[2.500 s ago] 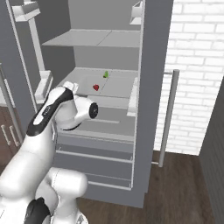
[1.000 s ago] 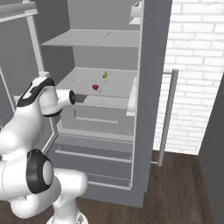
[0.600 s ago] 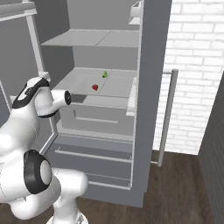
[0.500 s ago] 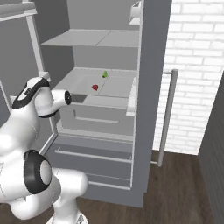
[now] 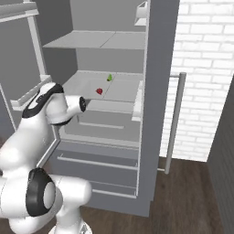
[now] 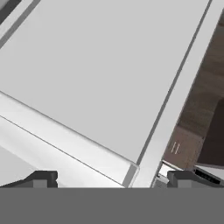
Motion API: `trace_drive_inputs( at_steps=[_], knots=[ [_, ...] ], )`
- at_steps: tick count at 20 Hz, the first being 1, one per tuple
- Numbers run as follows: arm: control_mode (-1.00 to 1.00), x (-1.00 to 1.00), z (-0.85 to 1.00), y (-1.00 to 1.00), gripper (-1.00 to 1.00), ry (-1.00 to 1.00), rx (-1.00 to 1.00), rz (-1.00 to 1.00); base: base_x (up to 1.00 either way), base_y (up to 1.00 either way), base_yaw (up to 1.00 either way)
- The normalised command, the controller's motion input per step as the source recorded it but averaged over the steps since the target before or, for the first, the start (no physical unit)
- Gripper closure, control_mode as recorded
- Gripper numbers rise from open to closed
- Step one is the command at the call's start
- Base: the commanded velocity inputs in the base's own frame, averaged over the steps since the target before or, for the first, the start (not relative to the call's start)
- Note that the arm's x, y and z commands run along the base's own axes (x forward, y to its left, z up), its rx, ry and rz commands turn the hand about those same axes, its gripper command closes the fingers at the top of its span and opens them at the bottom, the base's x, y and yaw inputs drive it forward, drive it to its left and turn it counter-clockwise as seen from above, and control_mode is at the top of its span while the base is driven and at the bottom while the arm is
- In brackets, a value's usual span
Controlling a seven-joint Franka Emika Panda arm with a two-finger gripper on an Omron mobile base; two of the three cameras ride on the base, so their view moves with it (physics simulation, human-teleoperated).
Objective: Take the strawberry from the fridge and place it on top of the pancake, located on the dining counter.
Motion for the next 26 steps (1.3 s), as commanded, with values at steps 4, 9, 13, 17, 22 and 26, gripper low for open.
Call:
trace_drive_inputs(
  at_steps=[4,9,13,17,22,26],
  knots=[
    [-1.0,0.0,-0.01,-0.99,-1.0,-0.03,-0.11,0.03,0.0,0.0,0.0],
    [-1.0,0.06,-0.1,-1.0,-1.0,-0.15,-0.35,0.16,0.0,0.0,0.0],
    [-1.0,0.13,-0.21,-0.95,-1.0,-0.25,-0.51,0.27,0.0,0.0,0.0],
    [-1.0,0.09,-0.48,-0.69,-1.0,-0.26,-0.67,0.35,0.0,0.0,0.0],
    [-1.0,-0.03,-0.41,-0.43,-1.0,-0.37,-0.65,0.56,0.0,0.0,0.0],
    [-1.0,-0.5,0.11,-0.21,-1.0,-0.37,-0.51,0.73,0.0,0.0,0.0]
  ],
)
